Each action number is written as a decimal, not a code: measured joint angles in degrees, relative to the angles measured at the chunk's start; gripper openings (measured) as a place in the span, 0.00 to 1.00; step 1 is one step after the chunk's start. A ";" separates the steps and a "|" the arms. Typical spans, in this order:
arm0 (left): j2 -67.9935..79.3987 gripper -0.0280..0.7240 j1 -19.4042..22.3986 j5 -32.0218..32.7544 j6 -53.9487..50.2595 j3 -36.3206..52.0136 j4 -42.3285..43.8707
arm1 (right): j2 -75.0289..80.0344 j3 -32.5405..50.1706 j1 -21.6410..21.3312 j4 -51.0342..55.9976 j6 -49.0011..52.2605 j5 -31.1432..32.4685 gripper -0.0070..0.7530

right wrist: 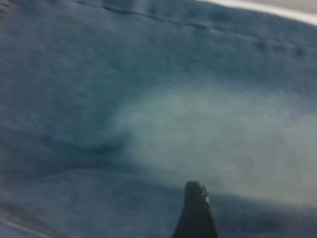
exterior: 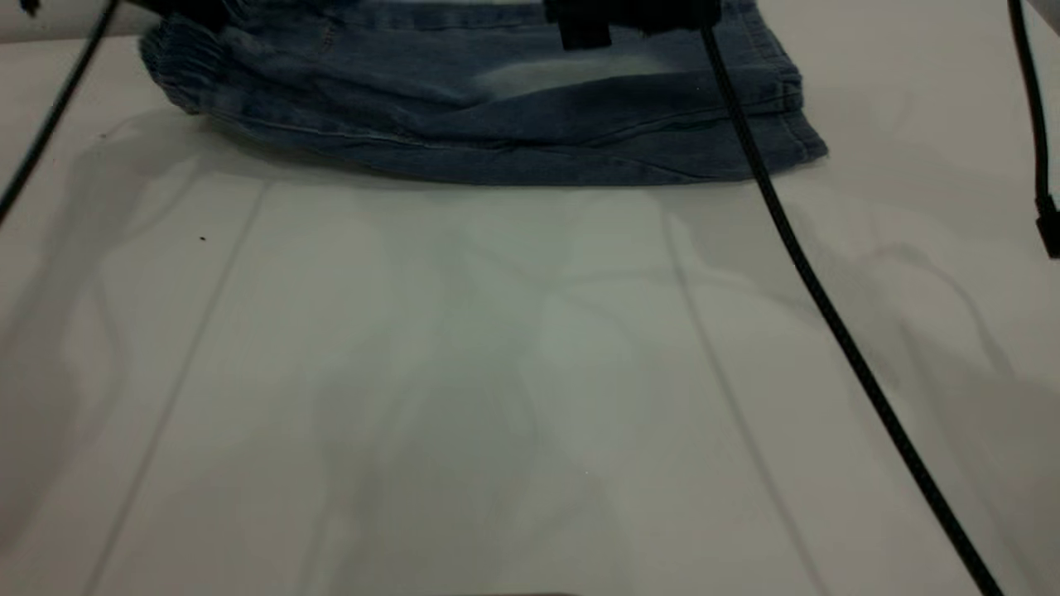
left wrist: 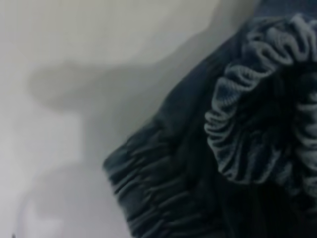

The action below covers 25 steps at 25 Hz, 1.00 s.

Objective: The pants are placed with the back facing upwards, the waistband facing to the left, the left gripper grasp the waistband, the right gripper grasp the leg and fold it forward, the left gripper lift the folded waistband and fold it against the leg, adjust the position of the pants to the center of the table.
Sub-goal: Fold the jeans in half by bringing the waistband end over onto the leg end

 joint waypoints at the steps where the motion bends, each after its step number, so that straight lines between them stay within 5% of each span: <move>1: -0.92 0.14 0.00 1.55 -0.03 0.00 0.29 | 0.58 -0.11 0.00 0.00 0.00 0.00 0.64; 9: -7.64 0.13 0.00 10.39 -0.03 0.00 0.74 | 3.37 -0.11 0.77 0.29 0.00 0.68 0.64; 25: -11.33 0.13 -0.74 10.28 0.00 0.00 -1.46 | 5.20 -0.77 10.57 -0.10 -5.00 13.95 0.64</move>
